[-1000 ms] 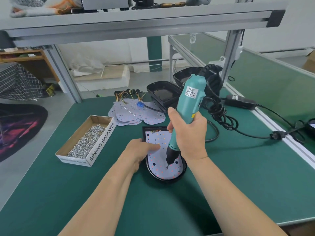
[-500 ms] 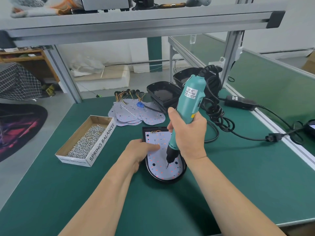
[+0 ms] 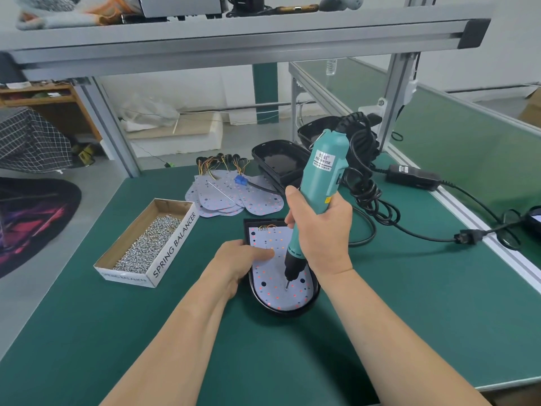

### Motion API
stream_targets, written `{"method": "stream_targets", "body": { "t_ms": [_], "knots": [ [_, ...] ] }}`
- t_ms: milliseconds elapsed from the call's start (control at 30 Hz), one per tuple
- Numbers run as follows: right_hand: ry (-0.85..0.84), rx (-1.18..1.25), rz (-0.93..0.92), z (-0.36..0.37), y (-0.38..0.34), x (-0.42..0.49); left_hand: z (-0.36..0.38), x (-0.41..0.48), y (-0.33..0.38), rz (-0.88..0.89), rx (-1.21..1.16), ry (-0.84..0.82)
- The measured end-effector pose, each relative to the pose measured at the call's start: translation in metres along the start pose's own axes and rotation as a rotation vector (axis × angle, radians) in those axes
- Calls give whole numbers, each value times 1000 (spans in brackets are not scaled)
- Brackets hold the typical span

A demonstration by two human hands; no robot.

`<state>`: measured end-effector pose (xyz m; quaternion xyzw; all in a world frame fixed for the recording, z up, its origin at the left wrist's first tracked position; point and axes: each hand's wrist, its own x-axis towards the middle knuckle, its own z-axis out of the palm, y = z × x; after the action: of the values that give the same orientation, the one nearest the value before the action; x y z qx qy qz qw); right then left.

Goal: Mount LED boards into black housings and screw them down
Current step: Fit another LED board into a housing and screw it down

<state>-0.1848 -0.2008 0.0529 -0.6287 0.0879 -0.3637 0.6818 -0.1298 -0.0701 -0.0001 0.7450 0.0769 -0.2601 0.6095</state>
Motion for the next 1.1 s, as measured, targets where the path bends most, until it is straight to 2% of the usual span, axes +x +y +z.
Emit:
{"method": "stream_targets", "body": {
  "t_ms": [600,833,933,1100],
  "knots": [
    [-31,45,-13,-1,-7,-17,3,-3,1,8,33,33],
    [37,264,-34,-10,-40,9,-2,-1,-1,12,62,23],
    [108,294,-4,-14,-45,19,-5,-1,-3,43,141,28],
    [166,305,34,-14,-40,21,-8,-7,-3,97,441,223]
  ]
}}
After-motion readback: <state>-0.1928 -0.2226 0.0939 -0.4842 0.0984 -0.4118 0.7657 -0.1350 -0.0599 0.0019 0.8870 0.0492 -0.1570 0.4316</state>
